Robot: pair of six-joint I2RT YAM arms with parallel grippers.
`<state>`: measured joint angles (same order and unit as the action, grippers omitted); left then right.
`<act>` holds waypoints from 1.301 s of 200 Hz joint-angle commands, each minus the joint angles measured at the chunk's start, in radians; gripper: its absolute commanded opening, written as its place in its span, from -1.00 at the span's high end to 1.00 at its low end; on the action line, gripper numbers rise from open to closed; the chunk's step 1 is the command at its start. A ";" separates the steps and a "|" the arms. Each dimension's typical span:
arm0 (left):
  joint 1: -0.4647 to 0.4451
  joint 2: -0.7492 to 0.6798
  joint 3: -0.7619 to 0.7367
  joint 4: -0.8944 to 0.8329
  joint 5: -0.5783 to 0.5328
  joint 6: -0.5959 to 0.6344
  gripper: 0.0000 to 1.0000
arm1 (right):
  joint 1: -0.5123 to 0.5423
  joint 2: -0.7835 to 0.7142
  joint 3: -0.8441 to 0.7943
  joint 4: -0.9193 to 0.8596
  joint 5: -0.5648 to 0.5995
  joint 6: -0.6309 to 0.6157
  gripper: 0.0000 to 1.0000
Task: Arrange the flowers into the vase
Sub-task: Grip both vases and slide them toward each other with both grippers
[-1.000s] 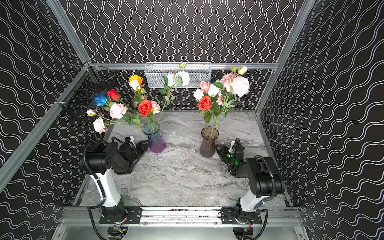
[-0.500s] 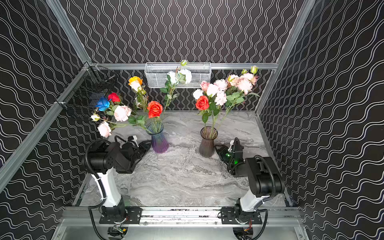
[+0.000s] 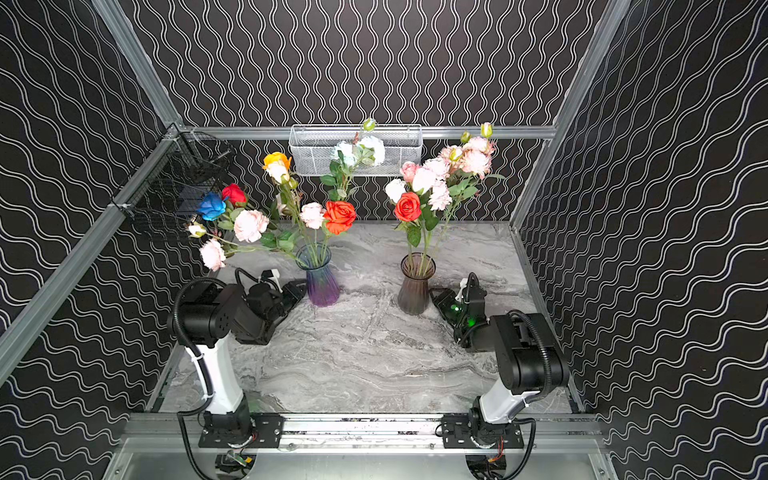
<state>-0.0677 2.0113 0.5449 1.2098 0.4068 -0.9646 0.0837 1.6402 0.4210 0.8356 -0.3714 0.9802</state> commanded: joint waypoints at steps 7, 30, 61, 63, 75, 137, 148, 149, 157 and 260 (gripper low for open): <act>-0.010 -0.005 0.008 -0.036 0.004 0.026 0.16 | 0.017 0.007 0.010 0.012 0.010 -0.007 0.10; -0.025 0.006 0.017 -0.035 0.008 0.025 0.16 | 0.031 0.021 0.014 0.023 0.017 -0.005 0.11; -0.054 0.016 0.033 -0.047 0.005 0.038 0.16 | 0.058 0.039 0.028 0.021 0.031 -0.007 0.10; -0.055 0.017 0.034 -0.048 0.004 0.038 0.17 | 0.061 0.041 0.029 0.019 0.032 -0.007 0.11; -0.062 0.021 0.038 -0.047 0.006 0.039 0.16 | 0.072 0.049 0.037 0.015 0.037 -0.008 0.11; -0.102 0.051 0.058 -0.037 0.017 0.027 0.16 | 0.088 0.067 0.073 0.004 0.041 -0.009 0.11; -0.107 0.055 0.062 -0.041 0.012 0.028 0.16 | 0.091 0.071 0.076 0.006 0.040 -0.008 0.11; -0.108 0.056 0.062 -0.042 0.013 0.028 0.16 | 0.092 0.072 0.077 0.006 0.040 -0.008 0.11; -0.110 0.060 0.065 -0.041 0.012 0.026 0.16 | 0.095 0.075 0.080 0.006 0.040 -0.008 0.11; -0.121 0.083 0.073 -0.003 0.023 0.001 0.15 | 0.120 0.099 0.108 0.004 0.038 -0.006 0.09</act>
<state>-0.1852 2.0819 0.6228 1.2522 0.4179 -0.9432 0.2008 1.7325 0.5182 0.8299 -0.3199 0.9764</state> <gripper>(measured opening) 0.421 0.455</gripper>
